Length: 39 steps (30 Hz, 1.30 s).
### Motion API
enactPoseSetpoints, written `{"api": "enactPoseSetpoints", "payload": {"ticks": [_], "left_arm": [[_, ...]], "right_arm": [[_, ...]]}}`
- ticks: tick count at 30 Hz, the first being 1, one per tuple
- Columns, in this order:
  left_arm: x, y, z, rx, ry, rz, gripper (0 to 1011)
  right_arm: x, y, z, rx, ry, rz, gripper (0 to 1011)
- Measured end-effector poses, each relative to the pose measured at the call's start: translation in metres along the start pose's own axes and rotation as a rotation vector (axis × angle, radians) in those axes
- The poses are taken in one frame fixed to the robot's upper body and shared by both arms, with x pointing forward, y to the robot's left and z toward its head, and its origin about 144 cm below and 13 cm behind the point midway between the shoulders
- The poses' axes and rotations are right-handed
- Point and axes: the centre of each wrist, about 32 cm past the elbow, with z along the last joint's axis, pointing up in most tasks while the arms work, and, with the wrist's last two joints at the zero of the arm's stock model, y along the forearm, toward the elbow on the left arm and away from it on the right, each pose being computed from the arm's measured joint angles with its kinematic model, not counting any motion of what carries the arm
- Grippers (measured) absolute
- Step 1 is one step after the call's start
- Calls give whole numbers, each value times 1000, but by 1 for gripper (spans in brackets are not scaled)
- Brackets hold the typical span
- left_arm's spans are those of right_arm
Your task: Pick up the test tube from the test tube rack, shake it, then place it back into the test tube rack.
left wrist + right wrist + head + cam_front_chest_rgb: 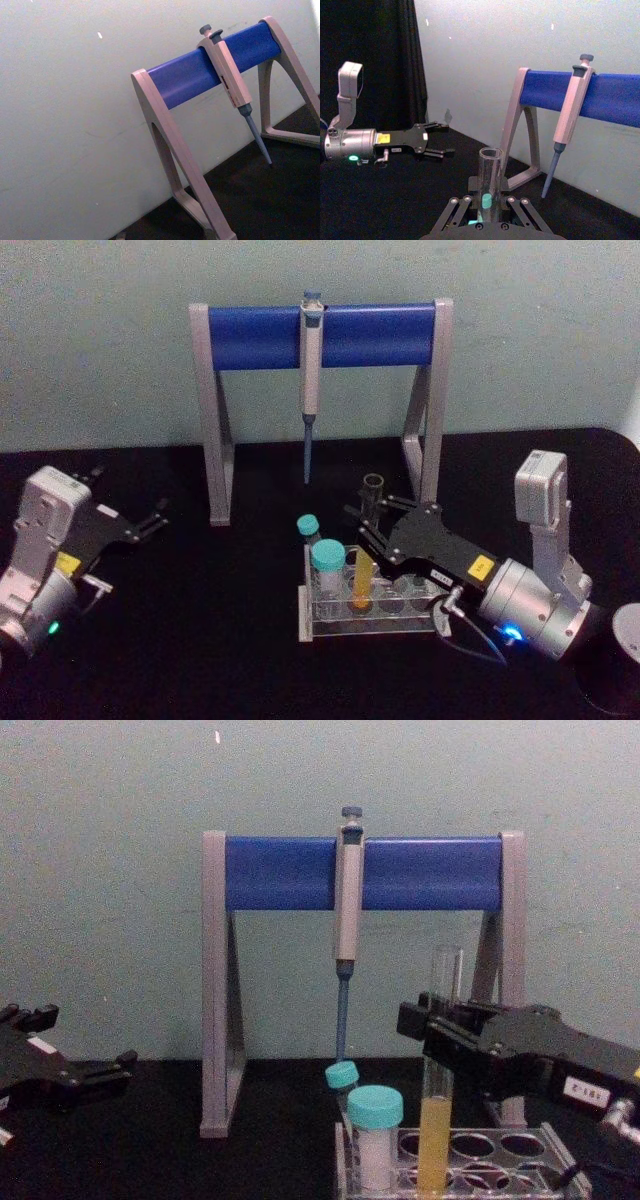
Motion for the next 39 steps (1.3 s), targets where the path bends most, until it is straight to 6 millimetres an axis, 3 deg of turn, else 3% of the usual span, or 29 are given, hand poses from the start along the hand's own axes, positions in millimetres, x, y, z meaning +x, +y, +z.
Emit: {"api": "enactPoseSetpoints", "payload": {"ticks": [39], "left_arm": [[0, 0, 0, 0, 0, 0, 1001]], "right_arm": [[0, 3, -18, -52, 36, -30, 235]]}}
